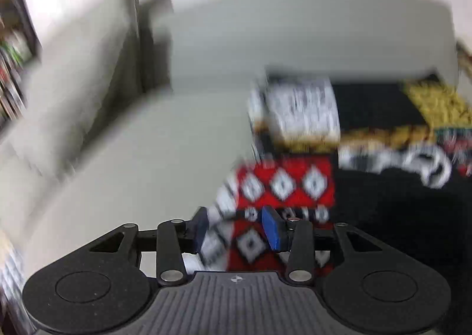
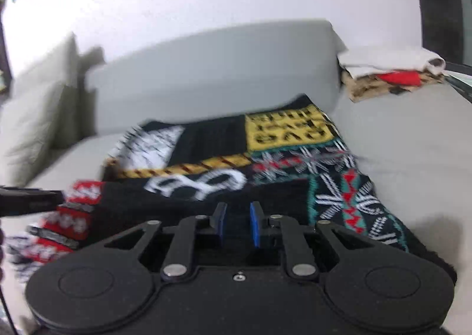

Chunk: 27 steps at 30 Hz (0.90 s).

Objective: Fold clothes

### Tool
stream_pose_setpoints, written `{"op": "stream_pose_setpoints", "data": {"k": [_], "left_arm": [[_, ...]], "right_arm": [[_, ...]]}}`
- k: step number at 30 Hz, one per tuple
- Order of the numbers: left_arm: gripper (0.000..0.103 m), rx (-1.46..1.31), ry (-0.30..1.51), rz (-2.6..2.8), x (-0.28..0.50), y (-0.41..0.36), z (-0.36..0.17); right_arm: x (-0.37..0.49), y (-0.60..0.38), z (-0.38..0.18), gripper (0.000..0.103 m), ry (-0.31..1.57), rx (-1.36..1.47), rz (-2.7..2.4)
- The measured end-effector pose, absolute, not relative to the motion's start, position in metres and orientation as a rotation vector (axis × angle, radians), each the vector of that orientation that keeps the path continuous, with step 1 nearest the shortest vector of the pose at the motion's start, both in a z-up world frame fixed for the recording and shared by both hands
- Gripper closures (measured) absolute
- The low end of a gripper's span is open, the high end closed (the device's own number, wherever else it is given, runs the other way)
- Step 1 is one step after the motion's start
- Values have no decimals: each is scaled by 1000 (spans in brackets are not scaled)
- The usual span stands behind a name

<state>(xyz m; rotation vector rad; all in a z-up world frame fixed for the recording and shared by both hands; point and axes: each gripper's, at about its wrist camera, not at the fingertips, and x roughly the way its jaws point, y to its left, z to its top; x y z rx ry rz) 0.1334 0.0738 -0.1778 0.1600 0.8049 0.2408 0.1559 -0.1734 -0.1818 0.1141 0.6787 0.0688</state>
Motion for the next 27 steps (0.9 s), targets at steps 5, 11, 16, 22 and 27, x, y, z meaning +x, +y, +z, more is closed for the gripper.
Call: {"op": "stream_pose_setpoints", "data": {"k": [5, 11, 16, 22, 27], "left_arm": [[62, 94, 889, 162, 137, 87, -180], [60, 178, 748, 106, 91, 80, -111], [49, 71, 666, 10, 86, 98, -38], [37, 20, 694, 41, 138, 118, -36], [36, 18, 758, 30, 193, 120, -72]], "right_arm": [[167, -172, -189, 88, 773, 72, 65], [137, -220, -125, 80, 725, 439, 132], [137, -256, -47, 54, 675, 550, 208], [165, -289, -6, 41, 617, 527, 154], [215, -301, -22, 39, 656, 502, 104]]}}
